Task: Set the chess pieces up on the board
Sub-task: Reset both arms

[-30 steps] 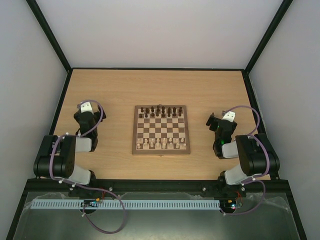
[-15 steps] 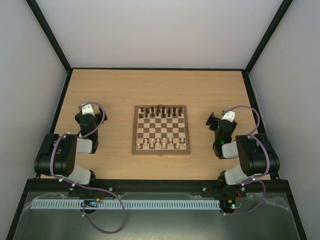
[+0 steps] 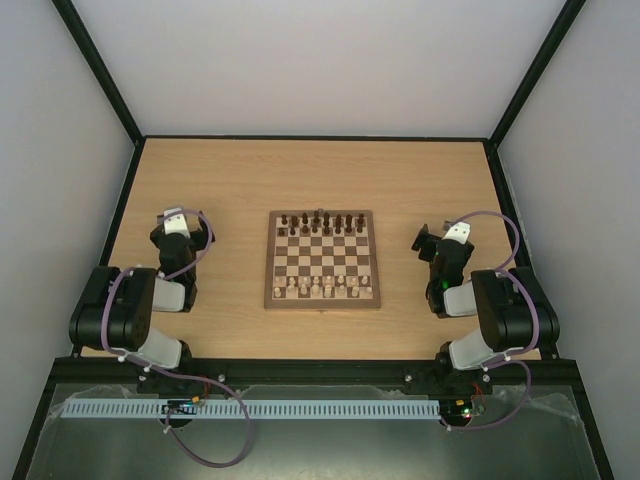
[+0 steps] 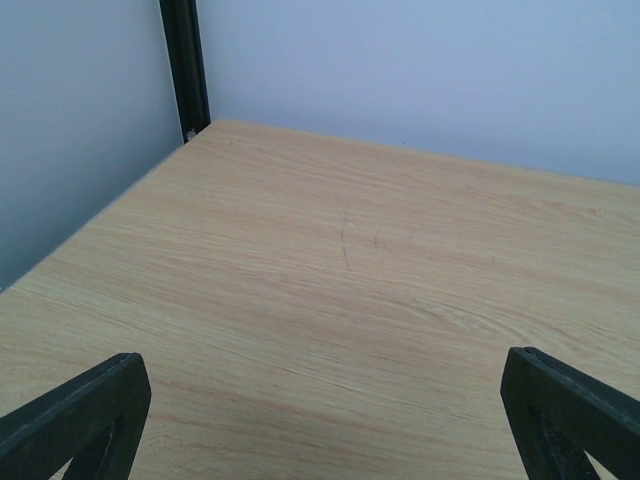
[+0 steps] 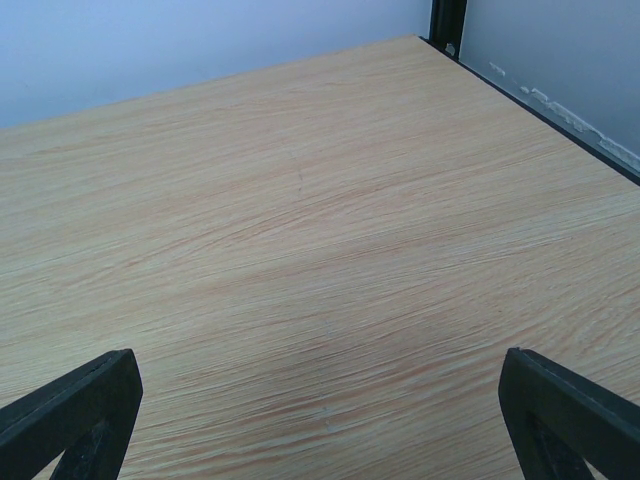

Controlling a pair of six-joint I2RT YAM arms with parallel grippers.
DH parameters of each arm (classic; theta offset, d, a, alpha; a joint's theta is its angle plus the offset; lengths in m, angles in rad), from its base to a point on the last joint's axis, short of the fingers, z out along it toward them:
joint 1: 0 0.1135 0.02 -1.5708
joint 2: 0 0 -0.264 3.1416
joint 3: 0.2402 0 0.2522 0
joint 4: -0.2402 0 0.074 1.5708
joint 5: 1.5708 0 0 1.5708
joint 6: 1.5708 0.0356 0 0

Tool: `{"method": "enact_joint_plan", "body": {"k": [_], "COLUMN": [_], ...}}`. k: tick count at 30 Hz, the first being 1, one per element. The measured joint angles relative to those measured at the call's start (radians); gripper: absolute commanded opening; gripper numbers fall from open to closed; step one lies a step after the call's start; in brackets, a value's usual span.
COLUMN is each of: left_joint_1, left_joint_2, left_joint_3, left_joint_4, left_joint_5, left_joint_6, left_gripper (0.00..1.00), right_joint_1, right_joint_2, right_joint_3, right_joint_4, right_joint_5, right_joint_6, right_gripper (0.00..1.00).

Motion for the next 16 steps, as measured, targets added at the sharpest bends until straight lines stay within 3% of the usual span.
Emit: {"method": "enact_joint_plan", "body": {"k": [16], "left_joint_1": [-0.013], "left_joint_2": [0.002], "left_joint_3": [0.000], "left_joint_4": [0.020], "left_joint_5": [-0.010], "left_joint_6": [0.011], "left_gripper": [0.99], "right_joint_1": [0.000], "right_joint_2": [0.000], "right_joint_3": [0.000], "right_joint_4": [0.000], "right_joint_5": [-0.003], "right_joint_6": [0.000], "right_gripper": [0.98]}}
